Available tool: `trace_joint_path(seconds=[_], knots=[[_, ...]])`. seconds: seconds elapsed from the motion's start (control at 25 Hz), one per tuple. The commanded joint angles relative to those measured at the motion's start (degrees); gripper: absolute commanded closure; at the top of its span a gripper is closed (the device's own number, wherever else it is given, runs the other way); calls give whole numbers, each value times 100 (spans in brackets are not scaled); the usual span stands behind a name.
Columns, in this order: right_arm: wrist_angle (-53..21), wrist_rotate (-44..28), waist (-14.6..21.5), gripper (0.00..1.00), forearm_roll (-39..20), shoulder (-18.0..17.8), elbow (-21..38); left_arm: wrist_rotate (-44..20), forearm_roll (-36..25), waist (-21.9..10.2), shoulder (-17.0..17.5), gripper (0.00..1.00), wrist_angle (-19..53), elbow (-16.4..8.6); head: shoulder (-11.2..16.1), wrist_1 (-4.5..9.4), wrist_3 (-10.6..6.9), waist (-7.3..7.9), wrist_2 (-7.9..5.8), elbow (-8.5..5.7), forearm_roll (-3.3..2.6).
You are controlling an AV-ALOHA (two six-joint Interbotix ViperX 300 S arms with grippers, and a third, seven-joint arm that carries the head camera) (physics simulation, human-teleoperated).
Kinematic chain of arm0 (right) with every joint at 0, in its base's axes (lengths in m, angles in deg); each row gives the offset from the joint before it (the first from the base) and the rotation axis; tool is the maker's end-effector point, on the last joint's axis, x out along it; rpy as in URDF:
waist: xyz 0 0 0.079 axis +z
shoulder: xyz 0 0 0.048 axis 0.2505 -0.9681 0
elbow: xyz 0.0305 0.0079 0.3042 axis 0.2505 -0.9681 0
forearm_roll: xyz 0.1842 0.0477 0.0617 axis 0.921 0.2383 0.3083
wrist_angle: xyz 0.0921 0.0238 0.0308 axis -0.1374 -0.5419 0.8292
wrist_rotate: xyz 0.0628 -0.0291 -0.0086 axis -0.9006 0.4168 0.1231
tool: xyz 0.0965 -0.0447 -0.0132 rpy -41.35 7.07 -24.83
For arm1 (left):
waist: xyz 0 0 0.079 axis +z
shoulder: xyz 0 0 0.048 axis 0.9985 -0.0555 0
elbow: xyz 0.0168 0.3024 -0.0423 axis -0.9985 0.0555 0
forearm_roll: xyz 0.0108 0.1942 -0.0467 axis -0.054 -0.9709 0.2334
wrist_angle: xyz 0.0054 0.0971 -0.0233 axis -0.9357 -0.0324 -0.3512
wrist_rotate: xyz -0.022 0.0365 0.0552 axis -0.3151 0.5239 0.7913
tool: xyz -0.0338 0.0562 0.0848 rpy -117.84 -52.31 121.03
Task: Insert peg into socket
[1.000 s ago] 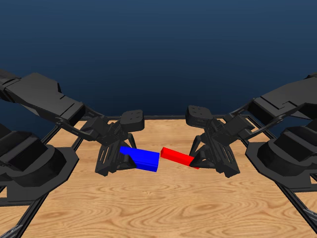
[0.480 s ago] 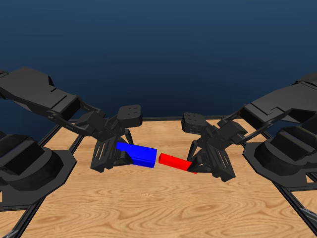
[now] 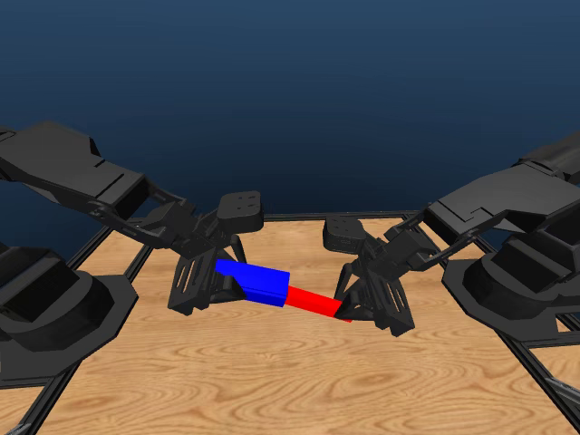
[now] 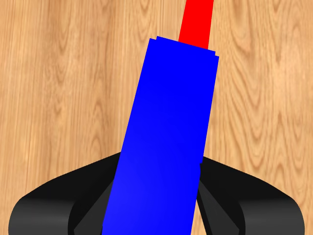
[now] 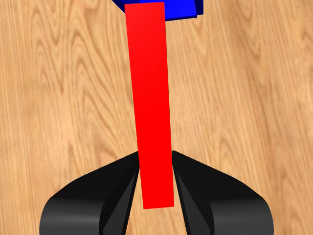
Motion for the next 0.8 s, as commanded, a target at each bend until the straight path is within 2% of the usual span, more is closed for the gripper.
trace_joint_path(seconds=[0.04, 0.44, 0.8], knots=[[259, 90, -62, 100, 41, 4, 174, 69, 31, -8, -51, 100, -216, -224, -13, -48, -4, 13, -1, -56, 6], [-126, 449, -264, 100, 173, -87, 265, 136, 187, -90, -243, 100, -385, -250, -2, -14, -47, 62, 3, -54, 19], [-669, 909, -519, 100, 240, -88, 630, -11, 222, -135, -375, 100, -816, -140, -3, 0, -122, 112, 3, -54, 30]])
